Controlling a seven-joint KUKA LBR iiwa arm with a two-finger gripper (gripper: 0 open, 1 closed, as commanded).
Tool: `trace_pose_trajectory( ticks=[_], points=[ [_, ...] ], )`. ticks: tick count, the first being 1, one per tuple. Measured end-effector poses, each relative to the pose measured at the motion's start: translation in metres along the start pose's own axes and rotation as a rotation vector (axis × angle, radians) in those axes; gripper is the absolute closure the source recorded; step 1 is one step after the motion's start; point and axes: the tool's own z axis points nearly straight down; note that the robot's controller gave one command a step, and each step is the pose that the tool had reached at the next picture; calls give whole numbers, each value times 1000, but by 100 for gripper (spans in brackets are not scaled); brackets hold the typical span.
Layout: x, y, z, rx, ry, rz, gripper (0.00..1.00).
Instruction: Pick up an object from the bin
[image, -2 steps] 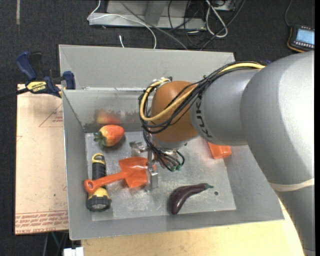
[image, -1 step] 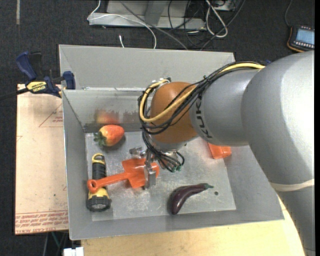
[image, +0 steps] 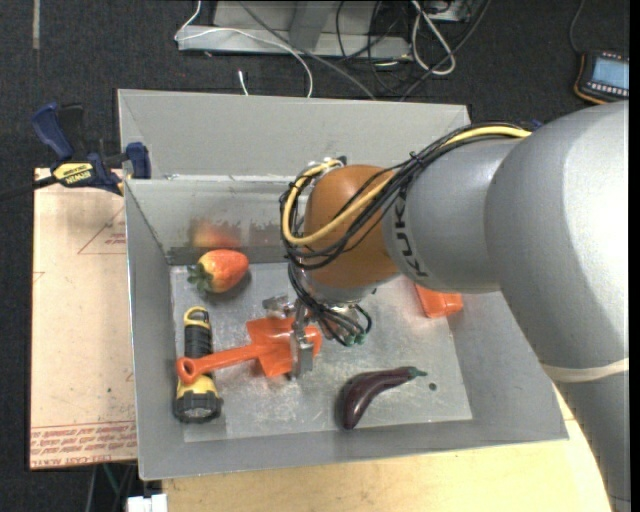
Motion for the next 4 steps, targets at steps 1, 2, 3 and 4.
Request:
trace_pose_trajectory(
  ticks=[1,2,3,4],
  points=[
    [-2,12,-39,-1,-4,-5,100],
    [19,15,-140,-1,3,-8,100],
    [2,29,-100,-4,11,6,100],
    [23,11,-133,0,-9,30,100]
  ],
)
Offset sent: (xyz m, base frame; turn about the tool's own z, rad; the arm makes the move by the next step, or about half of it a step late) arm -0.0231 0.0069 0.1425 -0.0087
